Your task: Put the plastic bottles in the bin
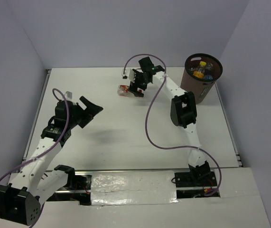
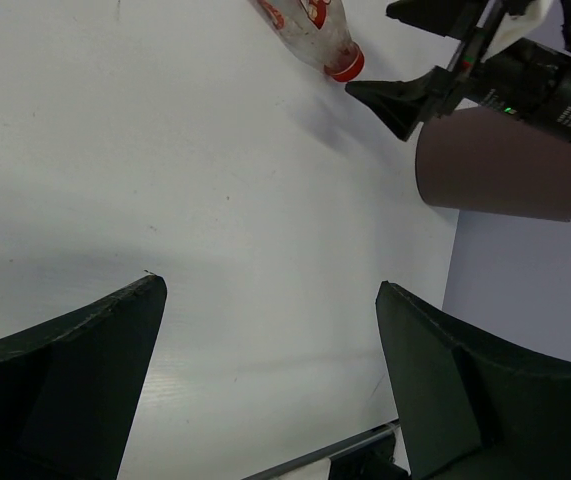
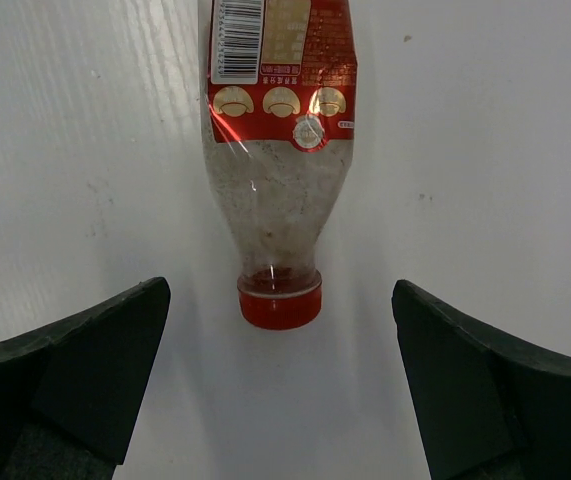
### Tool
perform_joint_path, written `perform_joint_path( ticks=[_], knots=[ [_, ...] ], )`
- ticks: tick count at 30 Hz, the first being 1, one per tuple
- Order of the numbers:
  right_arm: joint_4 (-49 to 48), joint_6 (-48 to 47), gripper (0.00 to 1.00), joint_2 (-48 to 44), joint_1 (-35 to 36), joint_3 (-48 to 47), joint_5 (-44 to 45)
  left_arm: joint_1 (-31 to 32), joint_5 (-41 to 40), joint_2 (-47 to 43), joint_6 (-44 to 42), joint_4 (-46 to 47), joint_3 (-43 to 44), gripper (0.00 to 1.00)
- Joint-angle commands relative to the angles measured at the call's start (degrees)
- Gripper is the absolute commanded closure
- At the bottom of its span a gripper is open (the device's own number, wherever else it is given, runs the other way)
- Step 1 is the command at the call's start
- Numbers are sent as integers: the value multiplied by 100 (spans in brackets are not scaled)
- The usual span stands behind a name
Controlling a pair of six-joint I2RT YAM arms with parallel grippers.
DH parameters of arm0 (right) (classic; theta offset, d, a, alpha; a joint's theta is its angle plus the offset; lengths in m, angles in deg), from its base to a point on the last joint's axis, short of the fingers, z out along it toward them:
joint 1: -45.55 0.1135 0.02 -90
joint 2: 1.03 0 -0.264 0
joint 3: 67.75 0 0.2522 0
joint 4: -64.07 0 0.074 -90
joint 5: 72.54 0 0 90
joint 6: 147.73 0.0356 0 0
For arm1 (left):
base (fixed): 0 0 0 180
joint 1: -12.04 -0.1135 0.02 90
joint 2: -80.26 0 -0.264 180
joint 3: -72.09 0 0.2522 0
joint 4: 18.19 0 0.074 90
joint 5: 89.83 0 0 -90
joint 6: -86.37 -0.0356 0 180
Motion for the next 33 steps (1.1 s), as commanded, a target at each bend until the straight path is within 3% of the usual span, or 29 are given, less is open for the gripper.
perform_joint_path(
  ticks=[1,11,19,20,23,28,29,33],
  knots=[
    [-445,-61,0,242,183,-361,430,-41,-76,2,90,85,-20,1],
    [-393,1,5,1051,183,-985,633,-50,-85,169,28,32,86,1],
    [152,-183,31,912,165,-564,528,-50,-155,-94,72,-4,-54,1],
    [327,-192,40,868,157,-529,475,-50,-138,-121,107,22,-89,1],
    [426,-236,57,299,130,-91,194,-50,-111,-182,124,84,-142,0],
    [-75,44,62,-1073,139,1463,-272,-59,-102,-314,89,111,-186,1],
    [-76,262,64,-1797,139,1832,-586,-59,-102,-393,72,119,-204,1],
    [-181,589,66,-2848,95,2318,-923,-85,-76,-481,28,154,-274,1]
  ],
)
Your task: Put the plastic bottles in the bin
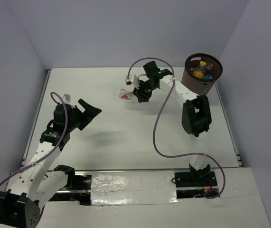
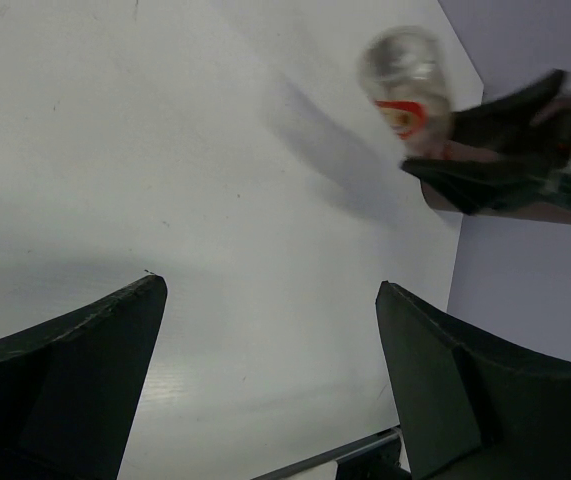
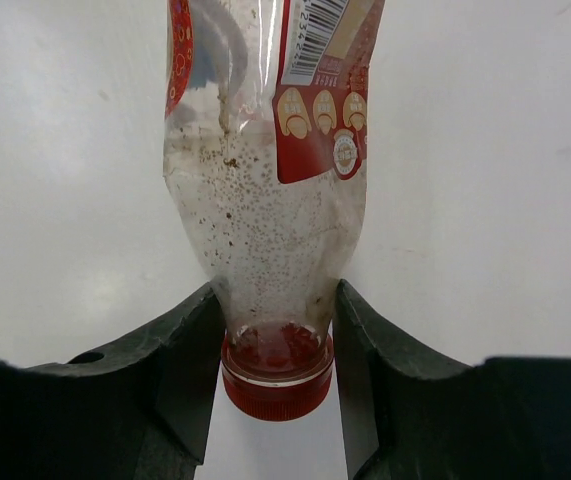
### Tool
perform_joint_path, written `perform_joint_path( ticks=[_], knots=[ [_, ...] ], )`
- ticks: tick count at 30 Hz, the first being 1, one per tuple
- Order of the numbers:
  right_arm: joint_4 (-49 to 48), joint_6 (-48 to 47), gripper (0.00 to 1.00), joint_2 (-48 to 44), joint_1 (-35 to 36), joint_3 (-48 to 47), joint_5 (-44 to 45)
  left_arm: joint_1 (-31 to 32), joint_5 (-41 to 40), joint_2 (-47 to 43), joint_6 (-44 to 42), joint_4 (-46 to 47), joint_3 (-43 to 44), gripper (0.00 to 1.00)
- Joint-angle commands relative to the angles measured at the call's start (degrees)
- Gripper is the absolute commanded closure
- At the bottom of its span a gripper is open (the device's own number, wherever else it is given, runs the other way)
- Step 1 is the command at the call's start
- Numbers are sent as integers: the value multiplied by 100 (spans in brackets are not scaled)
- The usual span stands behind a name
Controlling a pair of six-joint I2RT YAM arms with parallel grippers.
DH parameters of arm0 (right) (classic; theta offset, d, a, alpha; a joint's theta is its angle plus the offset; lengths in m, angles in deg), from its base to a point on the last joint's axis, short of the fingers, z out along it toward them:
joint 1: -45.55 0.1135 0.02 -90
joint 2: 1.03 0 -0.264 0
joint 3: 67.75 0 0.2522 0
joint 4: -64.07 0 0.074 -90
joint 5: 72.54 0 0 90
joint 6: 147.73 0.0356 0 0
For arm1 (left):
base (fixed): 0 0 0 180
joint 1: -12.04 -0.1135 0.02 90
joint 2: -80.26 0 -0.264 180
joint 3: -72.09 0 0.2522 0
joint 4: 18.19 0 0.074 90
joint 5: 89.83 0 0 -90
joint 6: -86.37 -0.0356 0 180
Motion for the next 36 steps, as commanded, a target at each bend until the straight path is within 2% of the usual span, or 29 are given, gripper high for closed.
perform_joint_path(
  ticks=[1,5,8,12,15,16,22,27,36],
  knots=[
    [-260,452,66,-1845,-47,216,-665,-61,29,-197,17,242,-95,1],
    [-138,847,67,-2657,-283,270,-569,-70,99,-259,-44,312,-166,0],
    [-32,1337,67,-3009,-845,95,-647,-70,152,-276,-141,330,-175,1],
    [-285,2033,67,-3334,-2021,67,-596,-88,231,-294,-220,417,-245,1],
    [-601,2455,67,-3423,-2481,234,-429,-88,301,-250,-255,531,-306,1],
    [-673,2683,67,-3423,-2925,278,-376,-97,354,-224,-264,549,-306,1],
    [-1095,3326,66,-3151,-3738,481,-156,-97,521,4,-291,769,-324,1],
    [-1166,3266,56,-2599,-4081,244,37,-105,539,-21,-300,761,-333,1],
    [-1306,3273,21,-2201,-4178,261,363,-105,372,-346,-264,576,-368,0]
  ],
)
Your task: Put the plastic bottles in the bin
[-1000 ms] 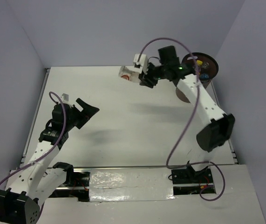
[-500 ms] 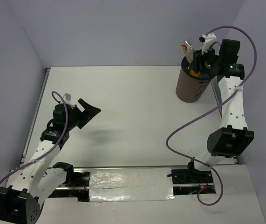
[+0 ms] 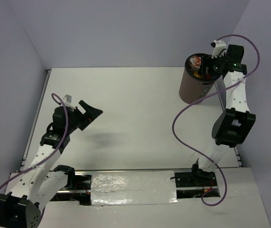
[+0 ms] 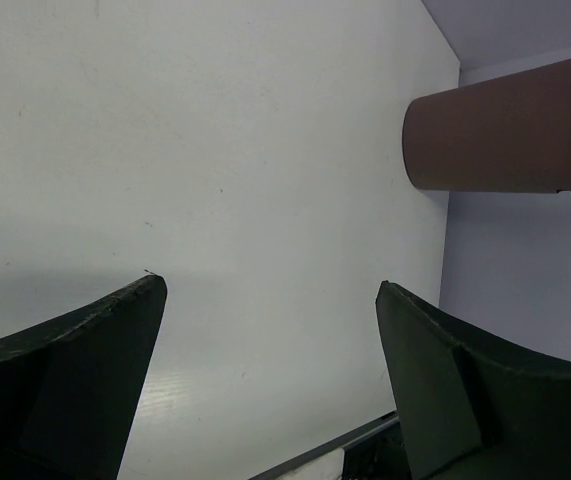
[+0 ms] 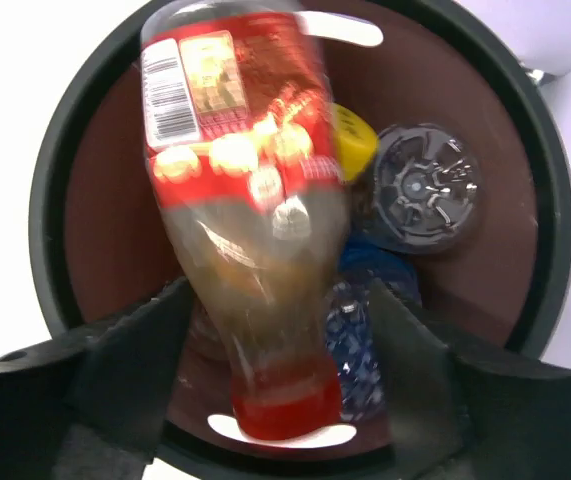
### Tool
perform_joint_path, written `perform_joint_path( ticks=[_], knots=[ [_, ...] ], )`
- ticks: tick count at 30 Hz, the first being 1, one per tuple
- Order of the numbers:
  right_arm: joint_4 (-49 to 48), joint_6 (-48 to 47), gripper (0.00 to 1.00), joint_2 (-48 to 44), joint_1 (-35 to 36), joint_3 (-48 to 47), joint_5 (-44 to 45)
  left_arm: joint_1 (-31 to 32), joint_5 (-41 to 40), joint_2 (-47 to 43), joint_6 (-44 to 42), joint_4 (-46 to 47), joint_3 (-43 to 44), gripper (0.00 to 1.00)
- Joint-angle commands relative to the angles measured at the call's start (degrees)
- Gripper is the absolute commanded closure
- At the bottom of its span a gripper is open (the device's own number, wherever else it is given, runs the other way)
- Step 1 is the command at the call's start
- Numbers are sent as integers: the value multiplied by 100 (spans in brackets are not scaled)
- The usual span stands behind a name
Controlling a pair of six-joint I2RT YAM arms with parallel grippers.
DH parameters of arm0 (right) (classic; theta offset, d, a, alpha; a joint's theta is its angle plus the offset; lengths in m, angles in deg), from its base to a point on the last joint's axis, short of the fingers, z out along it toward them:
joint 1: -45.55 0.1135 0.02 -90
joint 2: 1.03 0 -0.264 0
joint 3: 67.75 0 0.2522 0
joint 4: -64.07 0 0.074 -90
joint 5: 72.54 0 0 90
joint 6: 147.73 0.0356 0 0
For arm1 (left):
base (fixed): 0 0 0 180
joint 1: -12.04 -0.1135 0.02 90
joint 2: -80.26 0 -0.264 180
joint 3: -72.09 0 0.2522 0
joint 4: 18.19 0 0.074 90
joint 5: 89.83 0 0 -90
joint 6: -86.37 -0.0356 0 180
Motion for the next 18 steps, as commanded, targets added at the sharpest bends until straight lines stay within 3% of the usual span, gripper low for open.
perform_joint_path(
  ticks=[1,2,9,18],
  knots=[
    [-390,93,19,-136,-97,-150,92,-38,-31,-207,-85,80,-25,1],
    [-382,102,13,-162,-106,-150,57,-38,-31,-225,-94,62,-16,1],
    [-496,138,0,-820,-168,148,-215,-38,-22,-216,-164,-8,116,1],
    [-48,94,0,-1787,-168,87,-1032,-38,198,-339,-489,150,327,1]
  ],
)
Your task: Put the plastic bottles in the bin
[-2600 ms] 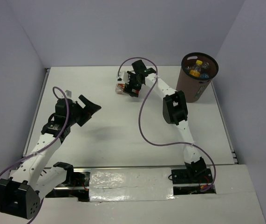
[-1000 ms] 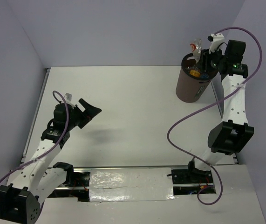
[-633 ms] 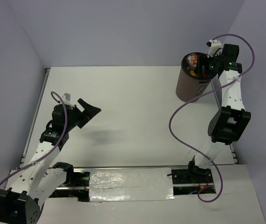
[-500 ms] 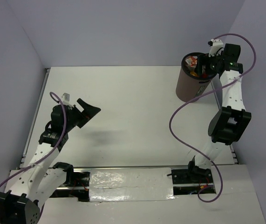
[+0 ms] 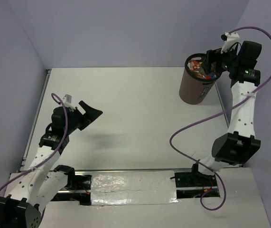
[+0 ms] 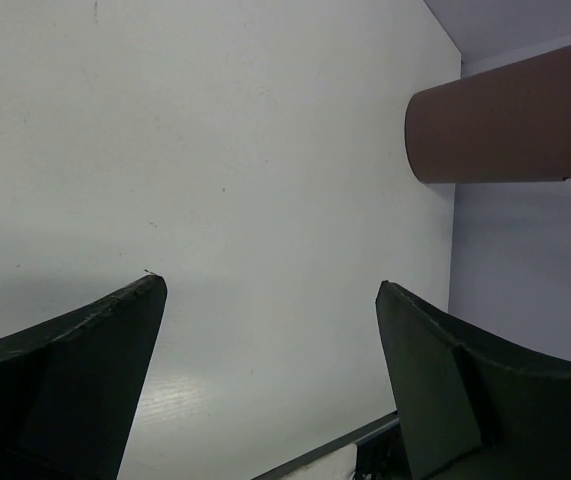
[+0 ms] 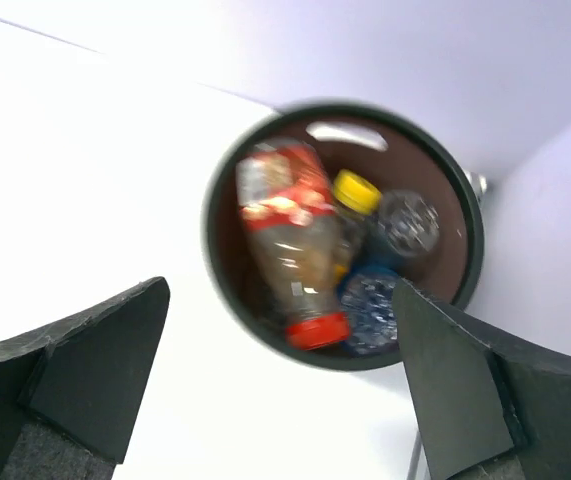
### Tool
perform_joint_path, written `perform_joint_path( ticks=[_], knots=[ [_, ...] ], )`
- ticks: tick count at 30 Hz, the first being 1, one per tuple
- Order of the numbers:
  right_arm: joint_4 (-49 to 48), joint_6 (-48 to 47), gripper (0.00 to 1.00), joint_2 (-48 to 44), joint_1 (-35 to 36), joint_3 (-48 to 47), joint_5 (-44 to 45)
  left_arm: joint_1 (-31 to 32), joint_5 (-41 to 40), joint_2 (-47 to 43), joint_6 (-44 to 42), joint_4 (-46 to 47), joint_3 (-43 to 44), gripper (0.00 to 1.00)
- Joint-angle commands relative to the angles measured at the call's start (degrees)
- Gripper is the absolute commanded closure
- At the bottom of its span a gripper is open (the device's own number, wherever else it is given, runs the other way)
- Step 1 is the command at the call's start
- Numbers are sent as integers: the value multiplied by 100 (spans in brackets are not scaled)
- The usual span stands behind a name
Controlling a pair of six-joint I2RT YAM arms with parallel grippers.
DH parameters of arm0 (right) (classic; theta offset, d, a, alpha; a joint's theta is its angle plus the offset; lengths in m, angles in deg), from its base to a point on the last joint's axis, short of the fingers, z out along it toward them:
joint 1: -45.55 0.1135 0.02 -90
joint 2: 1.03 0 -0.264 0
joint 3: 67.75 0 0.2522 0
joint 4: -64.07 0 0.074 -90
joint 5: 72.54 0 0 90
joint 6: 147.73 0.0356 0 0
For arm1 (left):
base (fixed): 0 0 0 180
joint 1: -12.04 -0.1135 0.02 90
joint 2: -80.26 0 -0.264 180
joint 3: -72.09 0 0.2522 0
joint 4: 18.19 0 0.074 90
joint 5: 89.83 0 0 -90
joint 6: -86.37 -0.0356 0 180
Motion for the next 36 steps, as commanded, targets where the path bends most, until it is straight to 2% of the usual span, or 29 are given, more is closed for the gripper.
perform_joint_path(
  ticks=[1,4,7,11,14,18,22,26,31,33,36],
  knots=[
    [155,-11,0,-585,-28,-118,-813,-38,233,-166,-369,364,333,0],
    [472,-21,0,-999,-10,162,-1378,-29,479,-324,-554,575,351,1],
    [464,-2,0,-1603,16,968,-1668,-29,620,-605,-703,672,386,0],
    [218,-2,0,-2501,34,1963,-1686,-38,672,-772,-949,655,518,1],
    [410,-230,0,-3090,77,2448,-1817,-29,699,-782,-1151,611,658,1],
    [1306,-433,0,-3232,165,2492,-1758,-38,769,-729,-1187,768,729,1],
    [1263,-20,0,-3469,183,2914,-1160,-29,936,-554,-1064,980,677,1],
    [1281,15,0,-3732,183,3107,-1133,-38,1085,-395,-915,1261,597,1],
    [1062,296,0,-3812,183,3309,-992,-29,1077,-290,-906,1235,685,1],
    [930,393,0,-3795,183,3406,-669,-38,1007,-272,-941,1165,738,1],
    [921,156,0,-3725,166,3371,-492,-29,937,-281,-959,1103,756,0]
  ],
)
